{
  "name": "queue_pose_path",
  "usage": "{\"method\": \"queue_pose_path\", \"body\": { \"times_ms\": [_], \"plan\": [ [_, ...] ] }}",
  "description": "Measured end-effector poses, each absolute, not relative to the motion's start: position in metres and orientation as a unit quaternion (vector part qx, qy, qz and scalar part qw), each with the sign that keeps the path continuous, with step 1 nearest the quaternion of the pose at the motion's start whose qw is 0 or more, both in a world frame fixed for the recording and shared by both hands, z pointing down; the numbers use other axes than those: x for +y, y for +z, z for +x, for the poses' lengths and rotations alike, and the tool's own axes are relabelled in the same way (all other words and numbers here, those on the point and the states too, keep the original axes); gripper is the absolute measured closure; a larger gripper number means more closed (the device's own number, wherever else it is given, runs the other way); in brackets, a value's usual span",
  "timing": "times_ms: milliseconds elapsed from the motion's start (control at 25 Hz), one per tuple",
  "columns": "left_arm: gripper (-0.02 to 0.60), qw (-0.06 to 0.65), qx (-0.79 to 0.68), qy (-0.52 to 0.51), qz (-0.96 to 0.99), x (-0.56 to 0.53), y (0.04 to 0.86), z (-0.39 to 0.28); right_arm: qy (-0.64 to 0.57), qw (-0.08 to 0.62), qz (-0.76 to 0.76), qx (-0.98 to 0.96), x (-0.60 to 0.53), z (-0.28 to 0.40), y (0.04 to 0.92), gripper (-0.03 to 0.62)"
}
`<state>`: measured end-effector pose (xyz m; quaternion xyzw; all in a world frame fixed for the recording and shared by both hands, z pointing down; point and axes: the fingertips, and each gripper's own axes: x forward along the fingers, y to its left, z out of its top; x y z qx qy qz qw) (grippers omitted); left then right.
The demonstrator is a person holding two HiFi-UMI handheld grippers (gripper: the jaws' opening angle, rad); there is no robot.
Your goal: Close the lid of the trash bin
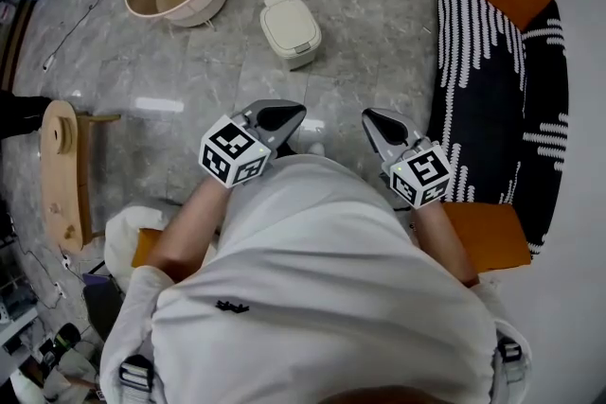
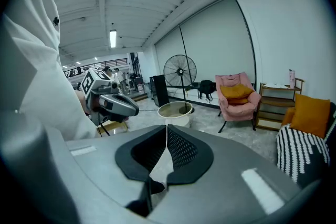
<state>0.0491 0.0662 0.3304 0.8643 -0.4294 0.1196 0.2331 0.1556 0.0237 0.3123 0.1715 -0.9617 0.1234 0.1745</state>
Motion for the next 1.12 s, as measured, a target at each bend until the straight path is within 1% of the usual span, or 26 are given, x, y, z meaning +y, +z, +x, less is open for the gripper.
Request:
{"method": "queue_pose_path", "body": {
  "times_ms": [800,1120],
  "plan": [
    [0.526,0.255,-0.437,0.111,0.856,0.06,0.347,0.039,0.131,0.192,0.166,-0.958,0.021,0.148,0.328,0.591],
    [0.526,0.259,-0.431,0.11,0.857,0.047,0.351,0.021,0.131,0.199,0.166,-0.957,0.008,0.127,0.333,0.591]
  ]
}}
